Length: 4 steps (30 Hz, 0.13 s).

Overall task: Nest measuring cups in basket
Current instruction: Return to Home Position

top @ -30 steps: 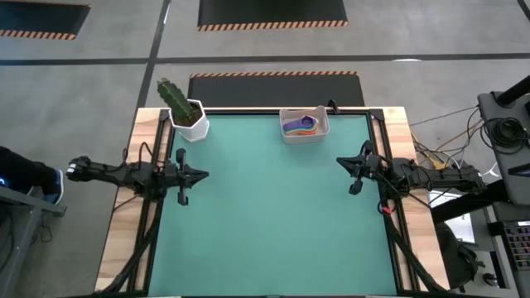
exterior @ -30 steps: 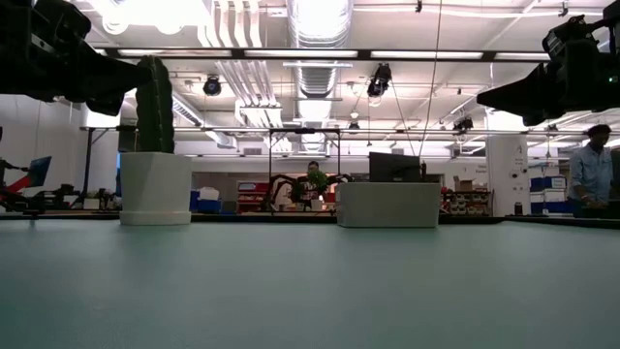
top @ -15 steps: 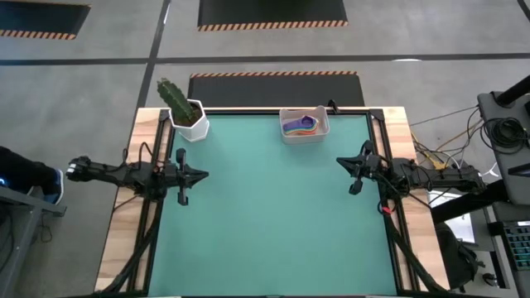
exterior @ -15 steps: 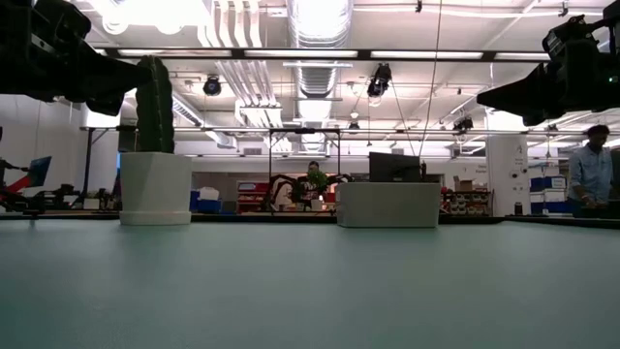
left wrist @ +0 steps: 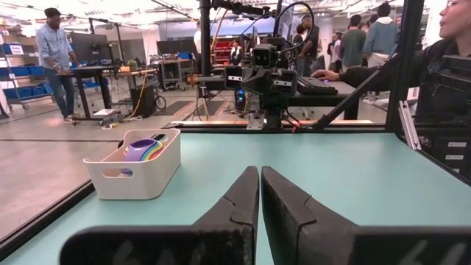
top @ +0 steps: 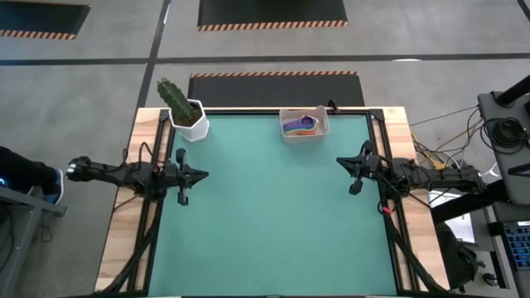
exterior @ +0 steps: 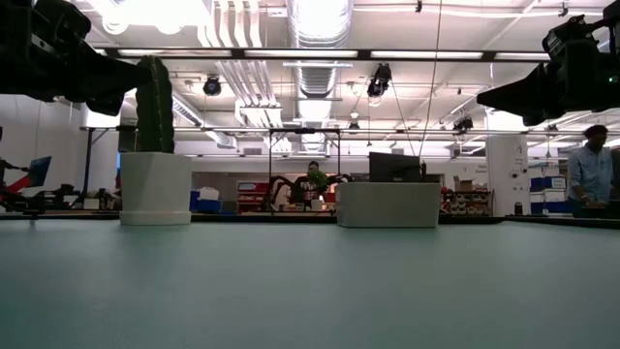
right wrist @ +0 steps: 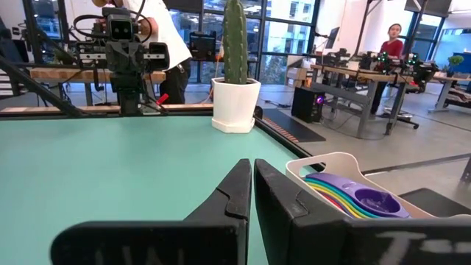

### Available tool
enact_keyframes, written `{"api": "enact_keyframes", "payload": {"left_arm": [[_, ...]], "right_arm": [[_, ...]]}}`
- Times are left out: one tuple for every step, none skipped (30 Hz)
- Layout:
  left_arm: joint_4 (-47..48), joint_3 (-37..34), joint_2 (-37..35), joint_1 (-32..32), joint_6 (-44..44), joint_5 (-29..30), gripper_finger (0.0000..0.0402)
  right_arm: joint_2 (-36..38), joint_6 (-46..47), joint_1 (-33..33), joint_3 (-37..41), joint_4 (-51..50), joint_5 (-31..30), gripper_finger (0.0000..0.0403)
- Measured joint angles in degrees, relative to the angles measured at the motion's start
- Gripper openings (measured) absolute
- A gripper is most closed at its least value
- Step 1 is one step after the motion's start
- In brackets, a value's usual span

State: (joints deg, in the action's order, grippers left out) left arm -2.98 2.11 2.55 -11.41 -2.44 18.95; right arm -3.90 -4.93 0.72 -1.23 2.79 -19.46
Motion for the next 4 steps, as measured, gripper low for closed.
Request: {"api": "enact_keyframes", "payload": {"left_arm": [[0.0,0.0,0.0,0.0,0.0,0.0,0.0000],[0.0,0.0,0.0,0.0,0.0,0.0,0.0000],[0.0,0.0,0.0,0.0,0.0,0.0,0.0000],[0.0,0.0,0.0,0.0,0.0,0.0,0.0000]], "right_arm": [[0.0,0.0,0.0,0.0,0.0,0.0,0.0009],[0.0,0.0,0.0,0.0,0.0,0.0,0.0009],[0.0,0.0,0.0,0.0,0.0,0.0,0.0009],[0.0,0.0,0.0,0.0,0.0,0.0,0.0009]]}}
